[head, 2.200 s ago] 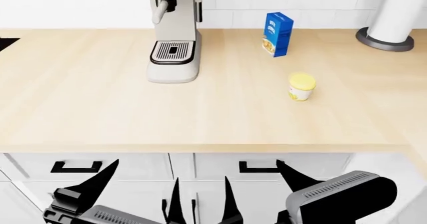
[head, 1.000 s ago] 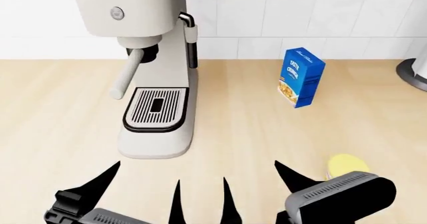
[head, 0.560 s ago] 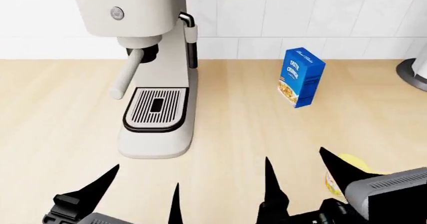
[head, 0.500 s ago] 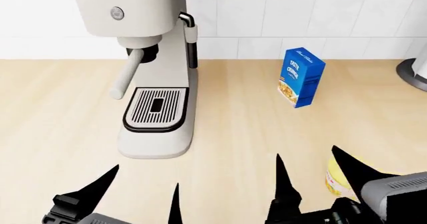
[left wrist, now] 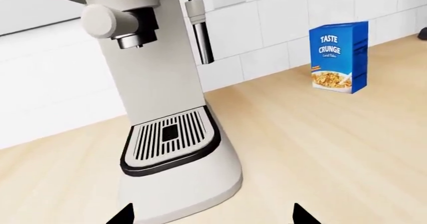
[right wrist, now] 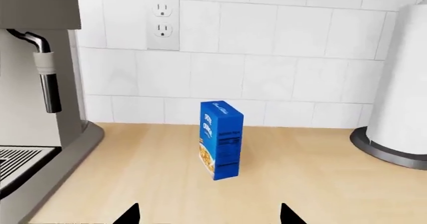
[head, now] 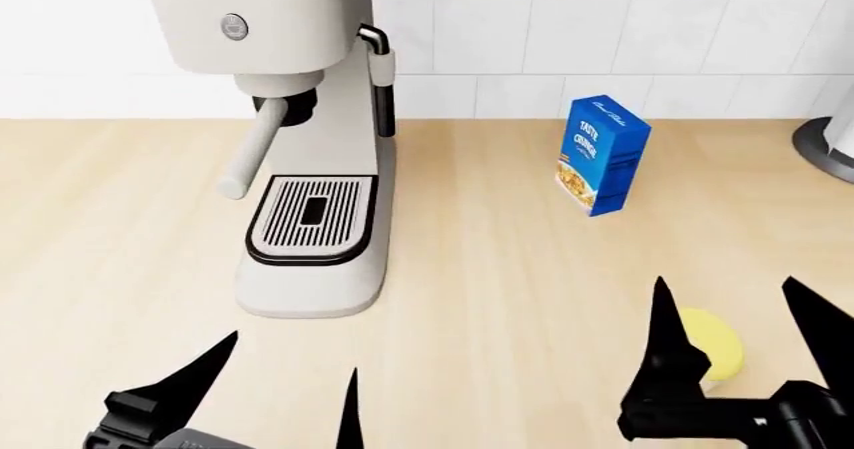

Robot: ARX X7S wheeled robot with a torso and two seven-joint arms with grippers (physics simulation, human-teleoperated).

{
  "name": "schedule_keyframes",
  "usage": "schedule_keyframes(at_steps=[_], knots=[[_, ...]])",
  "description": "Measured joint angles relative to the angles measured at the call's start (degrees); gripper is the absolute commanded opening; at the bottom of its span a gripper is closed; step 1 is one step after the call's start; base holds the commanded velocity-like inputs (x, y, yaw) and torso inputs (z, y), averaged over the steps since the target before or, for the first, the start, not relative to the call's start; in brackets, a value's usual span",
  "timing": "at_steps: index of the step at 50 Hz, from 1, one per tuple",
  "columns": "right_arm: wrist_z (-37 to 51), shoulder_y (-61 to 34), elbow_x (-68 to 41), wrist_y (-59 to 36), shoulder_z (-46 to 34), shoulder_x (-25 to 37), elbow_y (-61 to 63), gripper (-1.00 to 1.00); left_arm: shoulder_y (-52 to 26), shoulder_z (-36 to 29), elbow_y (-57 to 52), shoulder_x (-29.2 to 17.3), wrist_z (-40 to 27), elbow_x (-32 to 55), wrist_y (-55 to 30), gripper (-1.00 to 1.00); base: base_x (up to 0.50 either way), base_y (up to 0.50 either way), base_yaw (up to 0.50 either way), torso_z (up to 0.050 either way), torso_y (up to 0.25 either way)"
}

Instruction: Pick the jam and jello cup from the counter and place them in the cabinets closest to them.

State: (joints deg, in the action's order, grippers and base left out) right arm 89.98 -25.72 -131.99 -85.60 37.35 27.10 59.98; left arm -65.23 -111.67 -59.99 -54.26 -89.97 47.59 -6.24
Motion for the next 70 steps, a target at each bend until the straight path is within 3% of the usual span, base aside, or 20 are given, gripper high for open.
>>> schedule_keyframes(at_steps=[16,36,49,70], knots=[[-3.95,1.35,9.28,-1.95,-2.34,-2.35,-1.30,1.00,-0.33,0.11,0.00,0.49,-0.01,0.22,-0.05,1.00,0.00,0.00,0.00,0.000,0.000],[-25.73,5.22,34.20,-2.77,-0.17,-3.92,-1.14,1.00,0.29,0.87,0.00,0.96,-0.01,0.31,-0.47,1.00,0.00,0.00,0.00,0.000,0.000],[-37.52,13.19,51.90,5.08,-6.01,-1.88,-0.60,1.00,-0.49,0.88,0.00,1.25,-0.01,0.78,-0.44,1.00,0.00,0.00,0.00,0.000,0.000],[-46.52,22.32,67.33,14.89,-13.01,0.45,-2.16,1.00,-2.26,1.46,0.00,2.11,-0.01,2.36,-0.96,1.00,0.00,0.00,0.00,0.000,0.000]])
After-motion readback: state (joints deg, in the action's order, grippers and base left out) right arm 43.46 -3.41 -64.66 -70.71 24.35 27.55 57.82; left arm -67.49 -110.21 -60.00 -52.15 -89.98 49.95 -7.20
